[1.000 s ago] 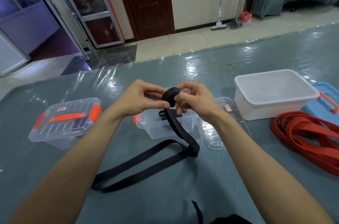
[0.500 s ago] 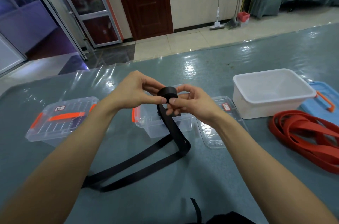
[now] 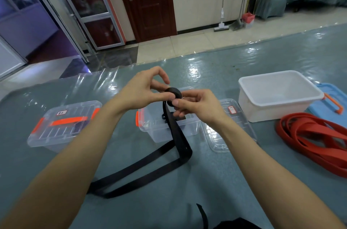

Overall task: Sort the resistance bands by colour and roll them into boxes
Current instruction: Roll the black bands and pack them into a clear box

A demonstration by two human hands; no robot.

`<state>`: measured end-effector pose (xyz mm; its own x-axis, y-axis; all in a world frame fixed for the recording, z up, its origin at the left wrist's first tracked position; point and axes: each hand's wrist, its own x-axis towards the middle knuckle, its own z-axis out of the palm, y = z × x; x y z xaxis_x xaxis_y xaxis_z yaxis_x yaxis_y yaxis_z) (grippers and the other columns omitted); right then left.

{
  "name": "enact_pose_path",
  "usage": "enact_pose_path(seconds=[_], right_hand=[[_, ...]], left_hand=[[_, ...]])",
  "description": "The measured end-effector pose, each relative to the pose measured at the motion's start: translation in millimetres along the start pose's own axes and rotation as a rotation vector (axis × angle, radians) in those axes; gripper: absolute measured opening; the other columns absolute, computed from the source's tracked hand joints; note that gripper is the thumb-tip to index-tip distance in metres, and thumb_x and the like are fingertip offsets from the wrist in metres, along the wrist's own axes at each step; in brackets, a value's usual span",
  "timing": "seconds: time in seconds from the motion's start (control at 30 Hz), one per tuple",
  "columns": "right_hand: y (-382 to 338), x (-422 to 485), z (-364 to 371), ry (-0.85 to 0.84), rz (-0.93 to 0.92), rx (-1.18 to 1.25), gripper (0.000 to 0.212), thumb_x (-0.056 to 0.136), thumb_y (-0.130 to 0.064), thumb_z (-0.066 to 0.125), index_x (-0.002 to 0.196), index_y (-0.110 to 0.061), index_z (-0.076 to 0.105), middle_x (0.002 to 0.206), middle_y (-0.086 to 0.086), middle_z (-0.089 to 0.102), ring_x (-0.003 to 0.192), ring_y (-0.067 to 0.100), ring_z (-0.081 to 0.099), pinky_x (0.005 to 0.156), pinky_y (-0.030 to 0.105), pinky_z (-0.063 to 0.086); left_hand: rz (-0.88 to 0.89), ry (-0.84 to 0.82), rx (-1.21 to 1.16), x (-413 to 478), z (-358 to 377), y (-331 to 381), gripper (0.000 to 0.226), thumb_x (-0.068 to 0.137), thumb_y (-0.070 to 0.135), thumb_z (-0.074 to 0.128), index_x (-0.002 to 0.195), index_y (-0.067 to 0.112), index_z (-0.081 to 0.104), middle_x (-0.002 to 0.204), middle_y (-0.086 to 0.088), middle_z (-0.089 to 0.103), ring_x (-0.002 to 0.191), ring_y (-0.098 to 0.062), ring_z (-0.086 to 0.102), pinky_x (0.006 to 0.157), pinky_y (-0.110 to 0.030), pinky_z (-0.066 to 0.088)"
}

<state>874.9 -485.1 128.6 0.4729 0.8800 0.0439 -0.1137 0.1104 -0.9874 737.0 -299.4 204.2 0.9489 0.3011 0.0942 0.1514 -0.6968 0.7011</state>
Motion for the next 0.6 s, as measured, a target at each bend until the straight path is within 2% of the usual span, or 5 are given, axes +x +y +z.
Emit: enact_pose_path(seconds=[0.17,0.27,0.37,0.47,0.6], right_hand=[[6.2,-0.2,10.6,0.161,-0.08,0.194,0.028,0.093,-0.008,0.082,0.118,0.003,0.076,0.101,0.024,0.08,0.079,0.028,0.078,0.077,0.032,0.064],[6.8,-0.5,10.7,0.185,-0.097,0.248,0.028,0.095,-0.008,0.079,0.12,0.003,0.075,0.102,0.025,0.08,0.082,0.028,0.079,0.078,0.03,0.064],[8.7,-1.3,12.9,0.127,-0.08,0.22,0.029,0.094,-0.008,0.079,0.121,0.002,0.075,0.101,0.023,0.08,0.082,0.028,0.079,0.077,0.03,0.064],[5.1,-1.7,1.3,0.035,-0.026,-0.071,0.033,0.09,-0.017,0.086,0.122,-0.01,0.078,0.097,0.012,0.082,0.077,0.023,0.079,0.074,0.032,0.062],[-12.2,-1.6,-14.6,0.043,-0.084,-0.763,0.069,0.076,-0.05,0.094,0.139,-0.04,0.068,0.124,-0.017,0.071,0.083,0.006,0.076,0.08,0.033,0.064]], left_hand=[[0.091,0.302,-0.39,-9.1,40.7,-15.3,0.023,0.088,0.011,0.09,0.097,0.02,0.071,0.106,-0.004,0.085,0.1,-0.026,0.082,0.096,-0.041,0.065],[0.095,0.342,-0.461,-15.6,48.1,-15.6,0.026,0.087,0.01,0.09,0.1,0.028,0.075,0.104,-0.007,0.084,0.1,-0.024,0.082,0.093,-0.031,0.064],[0.083,0.345,-0.465,-16.4,48.1,-15.8,0.022,0.087,0.013,0.09,0.1,0.021,0.074,0.1,-0.009,0.084,0.096,-0.027,0.083,0.092,-0.034,0.065],[0.063,0.254,-0.324,-19.3,36.7,-18.7,0.023,0.086,0.009,0.091,0.099,0.016,0.074,0.095,-0.007,0.084,0.094,-0.025,0.083,0.091,-0.033,0.064],[0.081,0.069,0.021,-19.2,15.3,-10.9,0.027,0.083,0.01,0.094,0.093,0.026,0.075,0.097,0.008,0.084,0.097,-0.01,0.082,0.096,-0.038,0.064]])
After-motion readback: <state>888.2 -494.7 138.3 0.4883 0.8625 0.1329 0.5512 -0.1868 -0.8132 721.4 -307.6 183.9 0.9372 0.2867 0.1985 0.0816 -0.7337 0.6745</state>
